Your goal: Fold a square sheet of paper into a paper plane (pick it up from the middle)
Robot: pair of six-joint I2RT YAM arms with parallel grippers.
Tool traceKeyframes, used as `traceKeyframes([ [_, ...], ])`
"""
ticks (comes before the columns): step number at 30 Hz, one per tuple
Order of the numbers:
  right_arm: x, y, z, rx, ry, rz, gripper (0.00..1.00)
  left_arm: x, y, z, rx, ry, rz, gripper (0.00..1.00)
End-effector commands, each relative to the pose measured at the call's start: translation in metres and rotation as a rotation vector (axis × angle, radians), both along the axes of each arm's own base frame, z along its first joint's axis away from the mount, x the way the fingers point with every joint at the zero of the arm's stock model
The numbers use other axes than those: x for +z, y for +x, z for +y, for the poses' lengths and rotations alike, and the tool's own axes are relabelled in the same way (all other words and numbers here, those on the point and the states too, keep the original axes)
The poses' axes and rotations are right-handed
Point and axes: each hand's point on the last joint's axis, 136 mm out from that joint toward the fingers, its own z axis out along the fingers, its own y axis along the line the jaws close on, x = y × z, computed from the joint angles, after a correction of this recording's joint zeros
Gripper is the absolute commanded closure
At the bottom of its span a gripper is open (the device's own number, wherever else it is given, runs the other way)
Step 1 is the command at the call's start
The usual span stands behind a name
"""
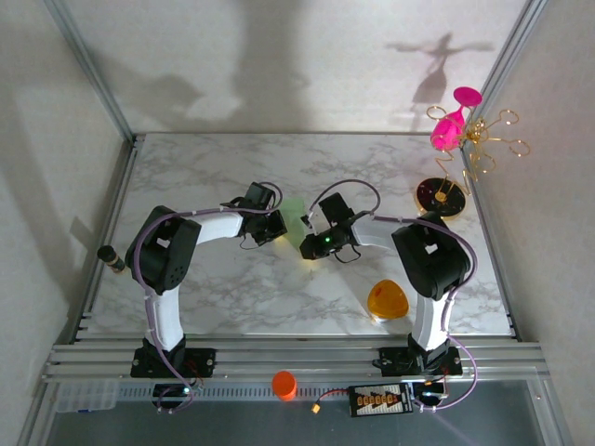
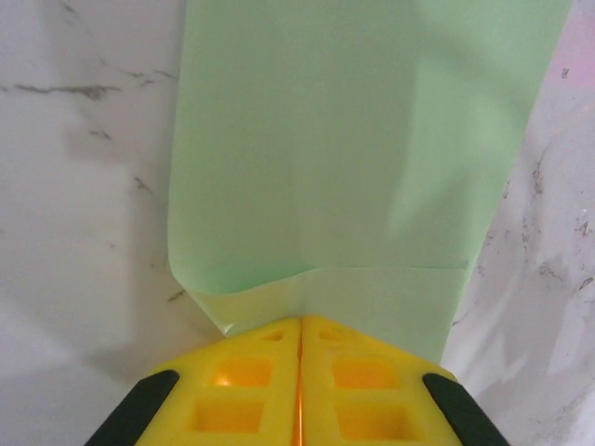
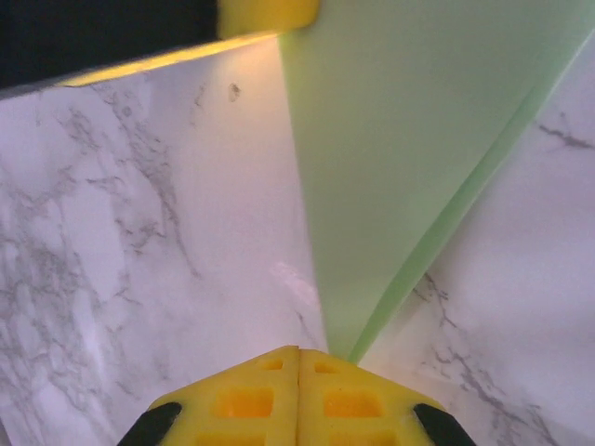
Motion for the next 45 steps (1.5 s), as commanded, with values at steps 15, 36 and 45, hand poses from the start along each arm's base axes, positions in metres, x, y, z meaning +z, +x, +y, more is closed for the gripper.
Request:
traceKeyframes([
  [15,-0.013,0.031,0.014,-0.063,-0.028,-0.017,0.92,-0.023,-0.014,0.015,0.016,0.098,0.074,0.91],
  [36,-0.049,0.019,-0.012,-0.086,-0.188,0.042,0.94,0.027,-0.011,-0.031,-0.235,0.005,-0.195,0.85],
  [45,-0.054,0.016,-0.015,-0.087,-0.198,0.061,0.95,0.002,-0.014,-0.020,-0.223,0.083,-0.144,0.91],
])
